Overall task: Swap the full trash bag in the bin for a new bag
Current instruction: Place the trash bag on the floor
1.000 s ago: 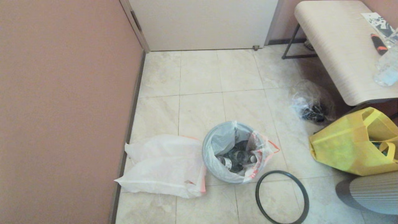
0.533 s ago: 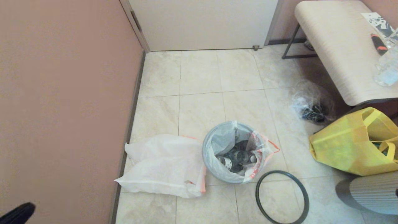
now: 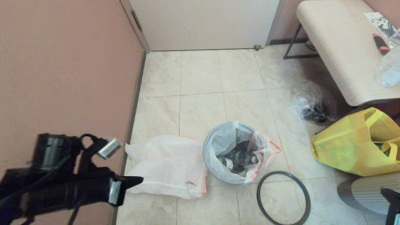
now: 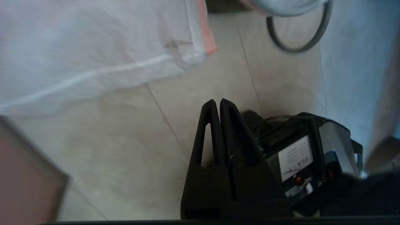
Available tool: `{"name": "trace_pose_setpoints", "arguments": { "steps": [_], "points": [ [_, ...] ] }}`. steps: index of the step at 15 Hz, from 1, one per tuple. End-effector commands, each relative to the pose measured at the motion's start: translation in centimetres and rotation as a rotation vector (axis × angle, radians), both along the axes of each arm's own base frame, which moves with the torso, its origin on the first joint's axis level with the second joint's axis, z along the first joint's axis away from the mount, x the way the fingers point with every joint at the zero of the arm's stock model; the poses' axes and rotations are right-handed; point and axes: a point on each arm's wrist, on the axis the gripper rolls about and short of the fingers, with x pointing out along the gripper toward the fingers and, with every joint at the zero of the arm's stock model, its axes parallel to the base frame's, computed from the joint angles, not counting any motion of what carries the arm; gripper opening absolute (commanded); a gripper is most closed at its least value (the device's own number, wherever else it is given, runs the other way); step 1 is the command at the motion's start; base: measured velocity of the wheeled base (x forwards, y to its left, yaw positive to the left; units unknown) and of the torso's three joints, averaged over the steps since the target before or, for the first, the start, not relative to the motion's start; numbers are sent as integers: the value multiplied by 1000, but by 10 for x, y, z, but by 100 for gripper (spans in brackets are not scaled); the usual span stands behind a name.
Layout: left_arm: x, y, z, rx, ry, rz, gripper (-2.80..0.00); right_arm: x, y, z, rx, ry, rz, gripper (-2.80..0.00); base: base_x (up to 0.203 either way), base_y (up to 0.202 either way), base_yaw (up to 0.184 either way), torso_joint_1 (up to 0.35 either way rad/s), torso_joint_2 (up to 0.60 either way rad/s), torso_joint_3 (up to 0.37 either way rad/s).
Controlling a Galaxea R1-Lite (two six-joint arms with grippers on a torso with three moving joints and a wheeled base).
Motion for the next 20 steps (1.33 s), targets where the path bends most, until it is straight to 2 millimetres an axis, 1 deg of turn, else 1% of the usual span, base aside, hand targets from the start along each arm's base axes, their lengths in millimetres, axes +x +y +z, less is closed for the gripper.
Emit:
{"name": "trace_pose_setpoints", "arguments": {
  "steps": [1,2,3,4,6,8,10,11,12,13,14,15,16,19,20],
  "points": [
    [53,-30,-54,45,207,-27,-280,6,7,-2,3,31,43,-280,0,0,0,0,0,0],
    [76,-47,-56,33,186,-33,-280,10,11,-2,17,41,60,-280,0,0,0,0,0,0],
    [94,-66,-58,20,172,-42,-280,16,16,-2,37,55,75,-280,0,0,0,0,0,0],
    [107,-84,-60,6,161,-53,-280,23,20,-3,55,75,82,-280,0,0,0,0,0,0],
    [128,-108,-59,-24,131,-60,-280,46,32,-7,76,134,88,-280,0,0,0,0,0,0],
    [149,-121,-62,-35,103,-44,-280,70,45,-9,93,165,99,-280,0,0,0,0,0,0],
    [167,-131,-61,-33,82,2,-280,90,54,-8,115,148,116,-280,0,0,0,0,0,0],
    [170,-136,-59,-32,90,16,-280,95,57,-5,124,122,124,-280,0,0,0,0,0,0],
    [167,-139,-51,-44,88,21,-280,95,56,-5,126,122,121,-280,0,0,0,0,0,0],
    [162,-139,-39,-69,74,28,0,95,56,-5,128,123,118,-280,0,0,0,0,0,0],
    [156,-140,-27,-89,62,29,0,95,54,-7,129,131,114,-280,0,0,0,0,0,0],
    [152,-142,-21,-96,54,28,0,95,54,-10,131,144,124,-280,0,0,0,0,0,0],
    [152,-144,-24,-82,54,38,0,96,55,-12,131,154,129,-280,0,0,0,0,0,0],
    [165,-157,-54,-17,70,76,0,98,56,-16,130,170,130,-280,0,0,0,0,0,0],
    [171,-162,-61,-5,60,88,0,99,57,-16,133,170,135,-280,0,0,0,0,0,0]
  ]
}}
